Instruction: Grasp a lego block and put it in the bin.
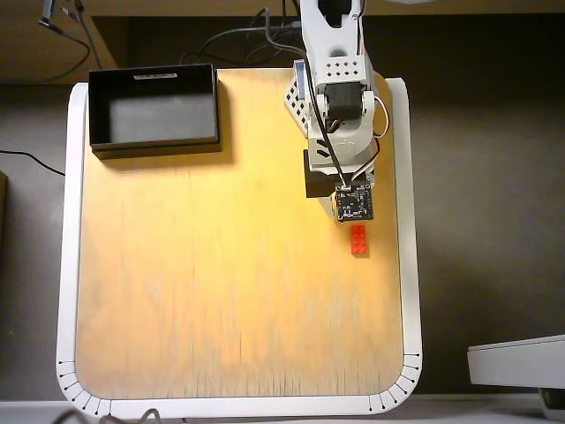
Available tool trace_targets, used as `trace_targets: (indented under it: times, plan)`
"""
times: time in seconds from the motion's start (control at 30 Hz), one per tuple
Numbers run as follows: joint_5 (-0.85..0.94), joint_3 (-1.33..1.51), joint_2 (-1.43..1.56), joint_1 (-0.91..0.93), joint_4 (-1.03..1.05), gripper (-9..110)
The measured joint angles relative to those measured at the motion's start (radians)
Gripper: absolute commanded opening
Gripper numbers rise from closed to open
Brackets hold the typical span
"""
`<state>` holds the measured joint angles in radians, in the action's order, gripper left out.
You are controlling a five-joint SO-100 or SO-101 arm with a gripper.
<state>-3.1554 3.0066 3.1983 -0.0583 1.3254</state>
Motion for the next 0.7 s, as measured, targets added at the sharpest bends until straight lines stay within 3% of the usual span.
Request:
trace_targets:
  times: [0.33,0.7]
  plan:
    - [-0.02,-0.153,-0.242,0.0,0.009,0]
    - [-0.055,-0.537,-0.617,0.003,0.08,5]
